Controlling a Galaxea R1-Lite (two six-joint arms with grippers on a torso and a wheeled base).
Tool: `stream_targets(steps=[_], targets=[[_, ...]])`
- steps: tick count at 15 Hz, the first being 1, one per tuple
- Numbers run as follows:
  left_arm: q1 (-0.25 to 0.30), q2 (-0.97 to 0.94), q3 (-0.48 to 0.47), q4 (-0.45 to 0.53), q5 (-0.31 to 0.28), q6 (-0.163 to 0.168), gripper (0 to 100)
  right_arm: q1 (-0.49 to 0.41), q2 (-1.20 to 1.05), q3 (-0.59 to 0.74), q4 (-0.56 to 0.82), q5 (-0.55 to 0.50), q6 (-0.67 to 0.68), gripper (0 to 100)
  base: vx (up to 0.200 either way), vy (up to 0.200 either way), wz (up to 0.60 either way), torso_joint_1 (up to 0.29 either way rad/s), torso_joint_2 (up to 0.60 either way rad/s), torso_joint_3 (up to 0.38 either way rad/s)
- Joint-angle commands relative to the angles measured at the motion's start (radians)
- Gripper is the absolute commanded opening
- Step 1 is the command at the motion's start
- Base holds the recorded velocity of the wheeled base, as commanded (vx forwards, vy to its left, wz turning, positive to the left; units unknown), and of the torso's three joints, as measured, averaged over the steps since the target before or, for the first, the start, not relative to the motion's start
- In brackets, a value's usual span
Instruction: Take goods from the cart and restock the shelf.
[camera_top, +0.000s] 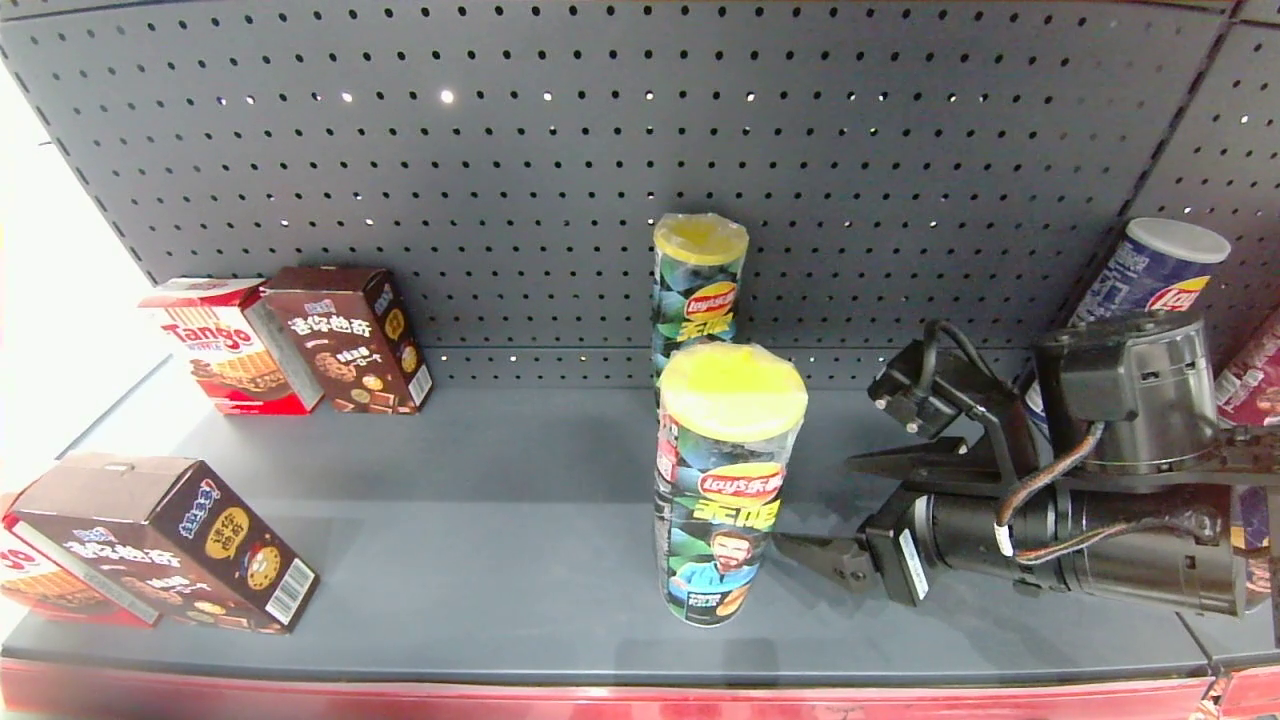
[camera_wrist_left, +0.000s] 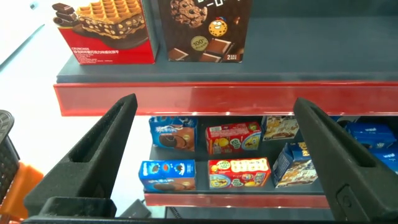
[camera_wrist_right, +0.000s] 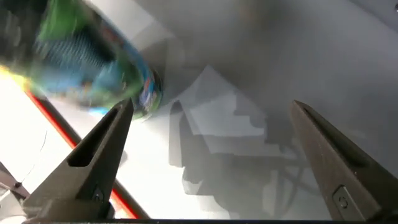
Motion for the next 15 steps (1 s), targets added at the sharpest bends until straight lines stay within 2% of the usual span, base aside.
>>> stream_targets(steps=[1, 3, 8, 10, 13, 15], targets=[[0.000, 0.001, 0.000, 0.000, 0.000, 0.000, 100, -0.005, -0.035, 0.034, -0.001, 0.000, -0.001, 100, 0.000, 0.000, 0.00, 0.000, 0.00, 0.000], [0.000, 0.001, 0.000, 0.000, 0.000, 0.000, 100, -0.022, -0.081, 0.068, -0.008, -0.001, 0.002, 100, 0.000, 0.000, 0.00, 0.000, 0.00, 0.000], [0.000, 0.001, 0.000, 0.000, 0.000, 0.000, 100, -0.159, -0.284, 0.093, -0.027, 0.006, 0.036, 100, 0.000, 0.000, 0.00, 0.000, 0.00, 0.000], [0.000, 0.001, 0.000, 0.000, 0.000, 0.001, 100, -0.200, -0.432, 0.182, -0.025, 0.006, 0.073, 100, 0.000, 0.000, 0.00, 0.000, 0.00, 0.000], [0.000, 0.001, 0.000, 0.000, 0.000, 0.001, 100, -0.249, -0.770, 0.458, -0.017, -0.001, 0.081, 100, 0.000, 0.000, 0.00, 0.000, 0.00, 0.000], [0.000, 0.001, 0.000, 0.000, 0.000, 0.001, 100, -0.262, -0.917, 0.558, 0.002, 0.000, 0.079, 100, 0.000, 0.000, 0.00, 0.000, 0.00, 0.000]])
